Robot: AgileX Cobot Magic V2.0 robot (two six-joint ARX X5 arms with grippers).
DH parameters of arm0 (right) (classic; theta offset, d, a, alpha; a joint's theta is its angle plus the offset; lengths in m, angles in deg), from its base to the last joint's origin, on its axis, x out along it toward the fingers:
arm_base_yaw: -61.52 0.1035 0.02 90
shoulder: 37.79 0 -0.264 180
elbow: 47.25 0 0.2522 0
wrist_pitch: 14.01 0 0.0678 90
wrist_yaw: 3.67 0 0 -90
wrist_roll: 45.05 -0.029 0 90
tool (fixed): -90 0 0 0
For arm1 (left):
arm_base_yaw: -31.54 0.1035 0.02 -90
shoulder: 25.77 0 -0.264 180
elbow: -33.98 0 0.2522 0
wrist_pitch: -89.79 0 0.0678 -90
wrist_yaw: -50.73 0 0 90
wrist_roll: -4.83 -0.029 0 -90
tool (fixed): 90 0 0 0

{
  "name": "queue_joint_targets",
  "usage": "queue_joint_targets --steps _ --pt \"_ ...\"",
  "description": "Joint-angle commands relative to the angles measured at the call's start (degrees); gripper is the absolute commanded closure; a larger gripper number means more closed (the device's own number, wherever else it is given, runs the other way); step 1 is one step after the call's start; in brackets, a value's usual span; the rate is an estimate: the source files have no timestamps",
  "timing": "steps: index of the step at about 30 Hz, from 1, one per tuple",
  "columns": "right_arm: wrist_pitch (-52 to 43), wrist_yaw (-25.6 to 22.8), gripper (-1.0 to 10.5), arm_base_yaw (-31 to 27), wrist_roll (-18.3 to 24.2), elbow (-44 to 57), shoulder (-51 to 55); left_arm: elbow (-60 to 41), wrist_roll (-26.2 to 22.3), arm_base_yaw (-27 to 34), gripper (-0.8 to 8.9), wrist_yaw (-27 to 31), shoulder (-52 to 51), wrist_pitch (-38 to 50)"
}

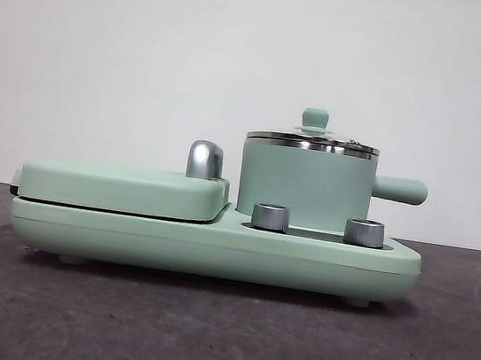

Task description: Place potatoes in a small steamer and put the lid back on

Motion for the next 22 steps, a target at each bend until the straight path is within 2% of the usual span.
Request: queue_joint_targets --steps 1,3,8,22 --pt "-0.59 -0.09 9.4 0.24 0.04 -0.57 -0.24 -1.07 -4.26 0.55 7.78 0.13 -0.07 -0.39" --pt "-0.61 -0.07 9.4 0.24 0.04 -0.57 -0.24 -1.07 -7.45 1.03 7.78 0.13 -0.09 -0.39" --pt "-0.59 -0.09 9.4 0.24 0.04 -0.57 -0.24 -1.07 -10.27 2.1 7.78 0.13 -0.09 -0.39" --pt "-0.61 -0.07 9.4 0.24 0.04 -0.57 -0.24 -1.05 -10.27 2.56 7.78 0.13 -0.13 -0.48"
